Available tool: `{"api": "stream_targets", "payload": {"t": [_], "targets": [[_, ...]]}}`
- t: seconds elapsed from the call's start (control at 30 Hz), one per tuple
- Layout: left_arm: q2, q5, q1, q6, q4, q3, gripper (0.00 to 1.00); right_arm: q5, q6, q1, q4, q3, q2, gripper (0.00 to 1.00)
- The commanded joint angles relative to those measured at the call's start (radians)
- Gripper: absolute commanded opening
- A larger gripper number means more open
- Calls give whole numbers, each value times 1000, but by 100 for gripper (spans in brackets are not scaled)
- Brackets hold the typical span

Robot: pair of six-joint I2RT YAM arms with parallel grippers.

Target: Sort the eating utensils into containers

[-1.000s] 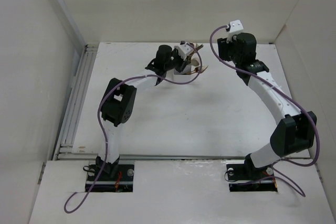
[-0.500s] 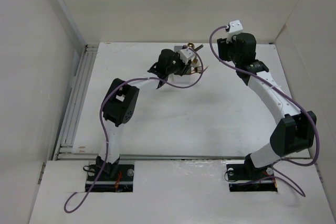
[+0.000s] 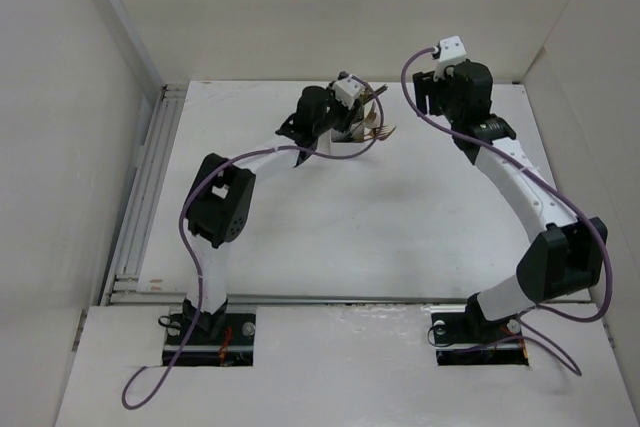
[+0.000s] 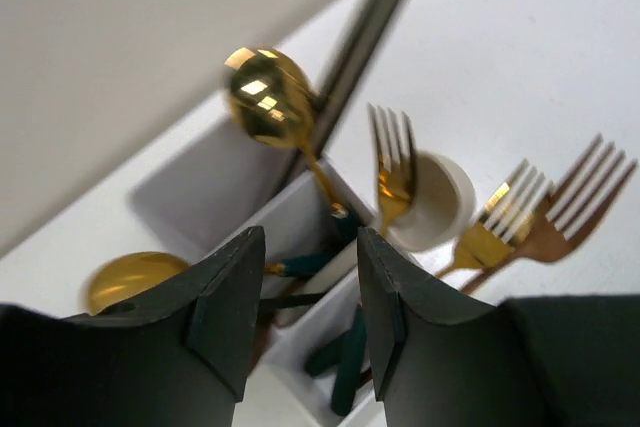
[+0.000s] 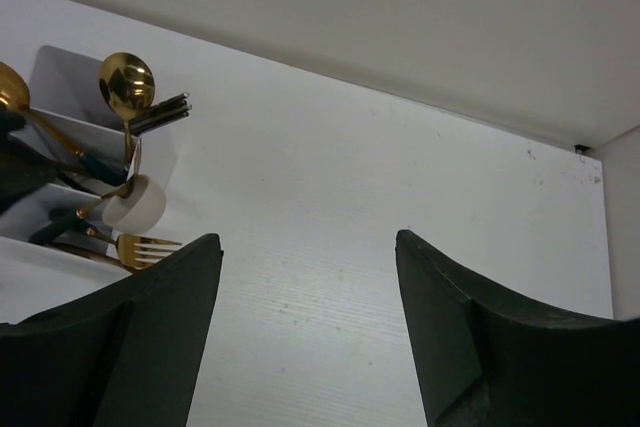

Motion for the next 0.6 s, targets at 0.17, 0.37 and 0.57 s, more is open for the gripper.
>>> {"api": "stream_targets", "payload": {"t": [0.17,0.37,0.57], "targets": [[-222,-434,34,-107,19,32,41,11,16,-44,60,47,-60,100],[-285,-773,155,-170,-70,-26,59,63,183,-237,-12,56,-46,100],[-393,-846,263,-193,-142,-155,64,85,307,-396,-177,121,30,100]]}}
